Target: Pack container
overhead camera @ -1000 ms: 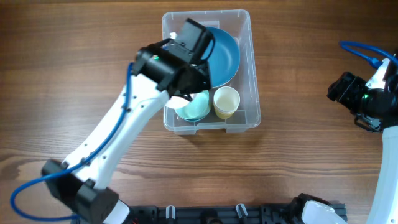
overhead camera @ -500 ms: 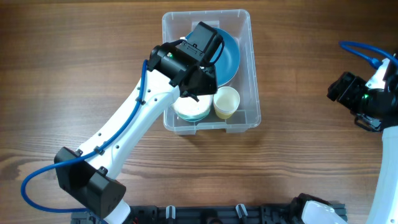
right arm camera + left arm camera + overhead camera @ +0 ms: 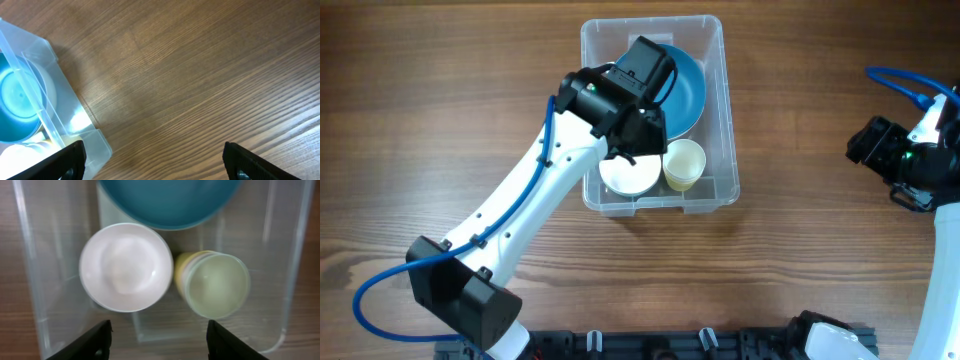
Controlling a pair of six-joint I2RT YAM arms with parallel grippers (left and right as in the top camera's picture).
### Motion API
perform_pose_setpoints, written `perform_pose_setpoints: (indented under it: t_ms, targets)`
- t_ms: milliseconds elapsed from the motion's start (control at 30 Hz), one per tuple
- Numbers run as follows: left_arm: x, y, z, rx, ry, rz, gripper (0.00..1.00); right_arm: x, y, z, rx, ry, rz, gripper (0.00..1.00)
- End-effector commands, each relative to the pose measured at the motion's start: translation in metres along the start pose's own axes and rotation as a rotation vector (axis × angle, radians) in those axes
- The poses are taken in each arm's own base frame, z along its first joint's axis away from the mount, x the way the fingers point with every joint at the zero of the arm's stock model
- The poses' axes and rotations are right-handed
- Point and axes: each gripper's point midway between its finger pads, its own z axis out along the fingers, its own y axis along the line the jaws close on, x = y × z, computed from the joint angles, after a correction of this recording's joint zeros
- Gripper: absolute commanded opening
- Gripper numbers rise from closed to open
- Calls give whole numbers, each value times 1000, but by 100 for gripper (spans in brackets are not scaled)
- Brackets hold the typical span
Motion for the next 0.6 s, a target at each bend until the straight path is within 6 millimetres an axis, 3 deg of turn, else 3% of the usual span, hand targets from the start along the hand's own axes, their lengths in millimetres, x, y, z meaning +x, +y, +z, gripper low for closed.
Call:
perform_pose_setpoints:
  t_ms: [0,100,267,300,367,467,567]
  targets:
    - [-22,38,-12,-98,-71,-45,64,1,10,2,-43,9,-60,88]
    - [-38,71,-23,-139,-110,-124,65,3,23,4,-56,6,-126,88]
    - [-70,161,-36,-207,-156,-363,70,5,47,25,-78,52,-232,85]
    - [-76,176,-38,-214,-171,-396,73,3,52,29,-88,50,-250,85]
    - [-86,203,-43,-227,-206,-458,100,-10,71,41,-118,3,-305,87]
    - [-88,230,-48,-248,-215,-525,100,-27,95,43,-160,-86,-399,99]
    - [-89,247,-51,-262,-222,-565,100,-31,113,41,-176,-142,-474,100]
